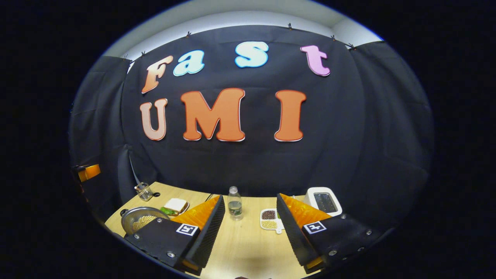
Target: First push the handle of the pot to place it horizontally, then grasp the pot with both hands and set it on the induction cooktop.
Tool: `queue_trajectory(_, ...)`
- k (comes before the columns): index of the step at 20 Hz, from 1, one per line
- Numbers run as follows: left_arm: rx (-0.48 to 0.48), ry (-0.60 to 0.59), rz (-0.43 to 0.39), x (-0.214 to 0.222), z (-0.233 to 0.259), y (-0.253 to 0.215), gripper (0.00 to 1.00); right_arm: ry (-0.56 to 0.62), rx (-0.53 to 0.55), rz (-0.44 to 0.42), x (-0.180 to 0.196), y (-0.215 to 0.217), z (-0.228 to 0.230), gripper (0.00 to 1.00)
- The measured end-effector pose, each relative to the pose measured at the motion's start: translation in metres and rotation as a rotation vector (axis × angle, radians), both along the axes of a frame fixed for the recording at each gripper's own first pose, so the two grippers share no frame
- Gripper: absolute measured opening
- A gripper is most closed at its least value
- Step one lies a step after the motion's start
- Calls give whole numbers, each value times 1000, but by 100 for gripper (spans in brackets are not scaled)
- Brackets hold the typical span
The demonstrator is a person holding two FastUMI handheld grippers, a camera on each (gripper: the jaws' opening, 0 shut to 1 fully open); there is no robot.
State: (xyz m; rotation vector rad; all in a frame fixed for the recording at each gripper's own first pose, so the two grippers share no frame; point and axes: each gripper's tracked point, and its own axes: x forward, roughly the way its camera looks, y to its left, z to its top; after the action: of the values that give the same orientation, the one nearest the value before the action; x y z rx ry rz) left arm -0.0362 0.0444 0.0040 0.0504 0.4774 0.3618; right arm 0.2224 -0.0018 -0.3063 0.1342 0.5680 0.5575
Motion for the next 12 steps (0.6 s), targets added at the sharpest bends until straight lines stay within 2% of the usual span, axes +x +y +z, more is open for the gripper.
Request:
queue_trajectory(1,0,-30,-10,5,14,-6,92,-27,5,-17,7,-13,12,84)
queue_trajectory(4,1,-143,-52,21,70,-24,85,-105,28,-61,28,-43,49,84)
queue_trajectory(7,9,-281,-109,35,126,-49,87,-228,50,-72,45,-71,98,84)
queue_trajectory(8,18,-324,-117,40,142,-55,88,-260,47,-80,49,-79,110,89)
queue_trajectory(9,25,-366,-119,43,158,-60,92,-284,50,-93,53,-87,124,86)
queue_trajectory(10,24,-398,-123,43,169,-67,85,-303,57,-100,56,-92,136,86)
queue_trajectory(11,27,-428,-128,44,176,-73,91,-328,64,-101,54,-98,149,87)
queue_trajectory(12,33,-454,-139,42,185,-80,92,-358,69,-99,54,-104,160,87)
